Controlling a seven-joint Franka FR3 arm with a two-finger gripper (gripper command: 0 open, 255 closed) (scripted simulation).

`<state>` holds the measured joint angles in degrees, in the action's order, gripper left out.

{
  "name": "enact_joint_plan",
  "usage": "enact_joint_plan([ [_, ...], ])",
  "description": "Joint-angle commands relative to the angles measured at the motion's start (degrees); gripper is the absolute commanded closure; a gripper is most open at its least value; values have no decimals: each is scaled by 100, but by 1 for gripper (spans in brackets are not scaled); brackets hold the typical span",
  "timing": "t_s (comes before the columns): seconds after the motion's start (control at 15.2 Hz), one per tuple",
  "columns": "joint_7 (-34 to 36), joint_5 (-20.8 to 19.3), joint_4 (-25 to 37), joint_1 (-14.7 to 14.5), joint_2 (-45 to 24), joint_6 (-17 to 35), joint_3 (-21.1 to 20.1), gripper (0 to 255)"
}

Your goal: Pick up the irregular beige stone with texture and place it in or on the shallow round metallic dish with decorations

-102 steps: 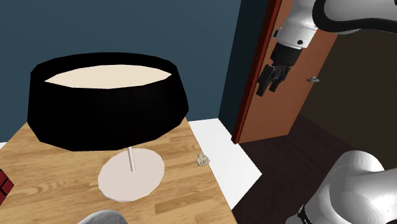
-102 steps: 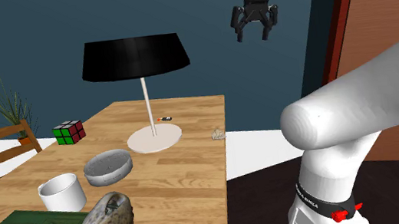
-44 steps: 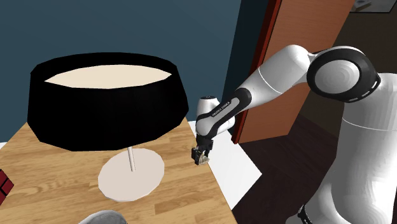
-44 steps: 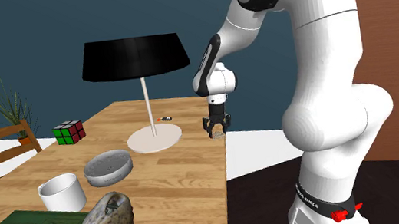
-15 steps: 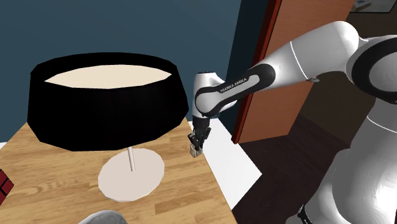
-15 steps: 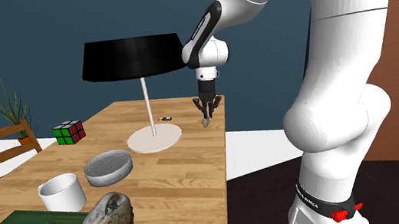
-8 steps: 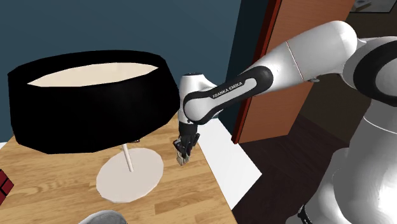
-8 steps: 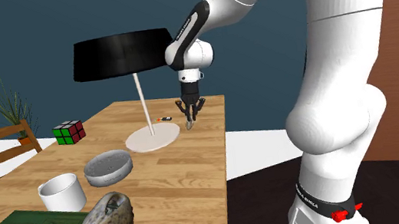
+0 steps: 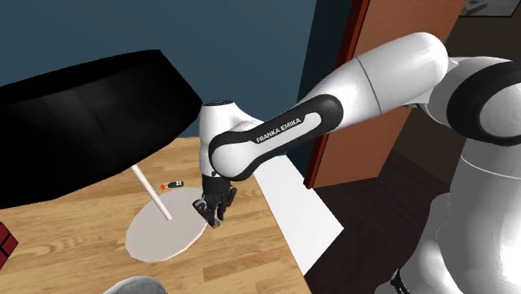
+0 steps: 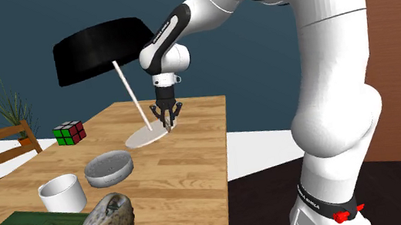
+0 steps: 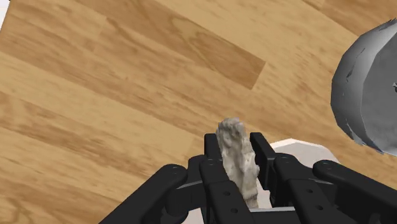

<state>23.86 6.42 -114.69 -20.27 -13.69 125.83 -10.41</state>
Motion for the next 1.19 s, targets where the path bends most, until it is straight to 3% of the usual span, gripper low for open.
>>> enact_joint_plan([
  [0.0,276,-53,221,-210,-241,-96,-123,255],
  [0.59,1401,-379,1817,-1015,-1335,-490,-331,255],
  [1.12,2229,-696,4019,-1838,-2702,-1242,-364,255],
])
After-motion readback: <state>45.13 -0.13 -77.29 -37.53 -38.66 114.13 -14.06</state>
